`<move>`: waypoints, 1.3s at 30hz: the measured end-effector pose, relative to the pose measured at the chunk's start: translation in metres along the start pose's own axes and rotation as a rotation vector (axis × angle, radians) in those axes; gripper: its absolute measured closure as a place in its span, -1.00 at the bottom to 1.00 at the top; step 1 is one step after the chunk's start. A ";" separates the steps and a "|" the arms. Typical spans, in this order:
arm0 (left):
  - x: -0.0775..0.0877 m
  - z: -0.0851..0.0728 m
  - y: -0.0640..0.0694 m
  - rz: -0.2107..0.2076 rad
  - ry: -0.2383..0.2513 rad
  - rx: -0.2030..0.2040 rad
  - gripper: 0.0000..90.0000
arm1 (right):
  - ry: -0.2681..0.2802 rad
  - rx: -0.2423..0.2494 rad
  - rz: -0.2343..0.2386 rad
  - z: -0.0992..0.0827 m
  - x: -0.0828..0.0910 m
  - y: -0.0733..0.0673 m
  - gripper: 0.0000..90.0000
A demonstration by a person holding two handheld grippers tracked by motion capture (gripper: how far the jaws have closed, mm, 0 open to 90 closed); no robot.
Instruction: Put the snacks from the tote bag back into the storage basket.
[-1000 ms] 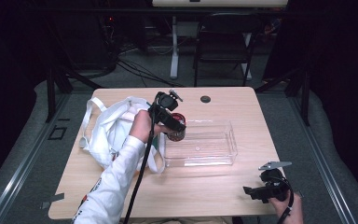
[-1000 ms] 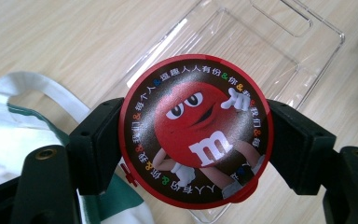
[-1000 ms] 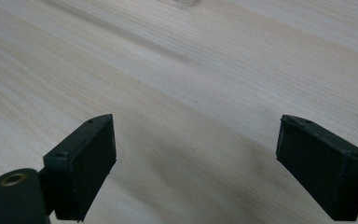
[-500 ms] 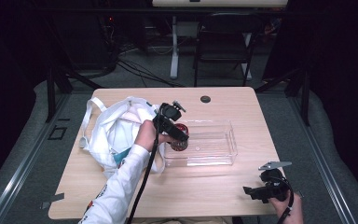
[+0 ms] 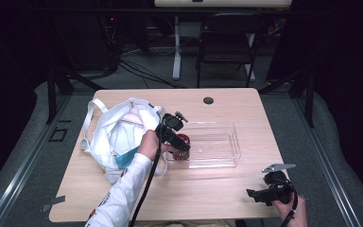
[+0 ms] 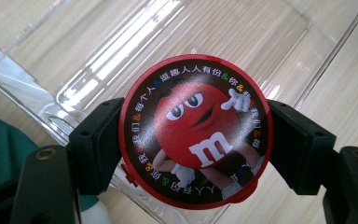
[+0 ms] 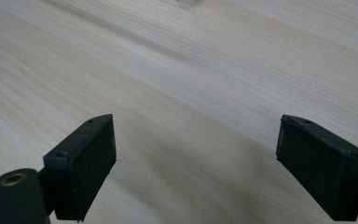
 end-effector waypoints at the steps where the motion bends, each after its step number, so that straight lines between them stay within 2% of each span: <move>1: -0.001 -0.001 0.000 -0.002 -0.007 0.000 -0.42 | -0.001 0.001 0.000 0.000 0.000 0.000 -0.75; 10: -0.017 -0.010 0.000 0.002 -0.034 0.016 -0.42 | 0.001 -0.001 -0.001 0.000 0.000 0.000 -0.75; 16: -0.021 -0.012 0.001 0.017 -0.040 0.014 -0.42 | 0.002 -0.002 0.000 0.000 0.000 0.000 -0.75; 22: -0.025 -0.014 0.001 0.045 -0.059 -0.005 -0.42 | 0.001 -0.001 0.000 0.000 0.000 0.000 -0.75; 25: -0.028 -0.016 0.002 0.044 -0.062 -0.002 -0.43 | 0.001 -0.001 0.001 0.000 -0.001 0.000 -0.75; 36: -0.030 -0.017 0.004 0.074 -0.048 -0.017 -0.43 | 0.002 -0.001 0.000 0.000 0.000 0.000 -0.75; 39: -0.027 -0.015 0.003 0.081 -0.020 -0.008 -0.48 | 0.003 -0.001 0.000 0.000 0.000 0.000 -0.75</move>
Point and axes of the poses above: each handheld gripper's, and its own axes: x roughly backward along the jaws, z roughly out of its top, y roughly to its right, the point moved 8 cm from there along -x, roughly forward along the jaws, and after that the axes turned 5 degrees about z, right-handed, at the moved point
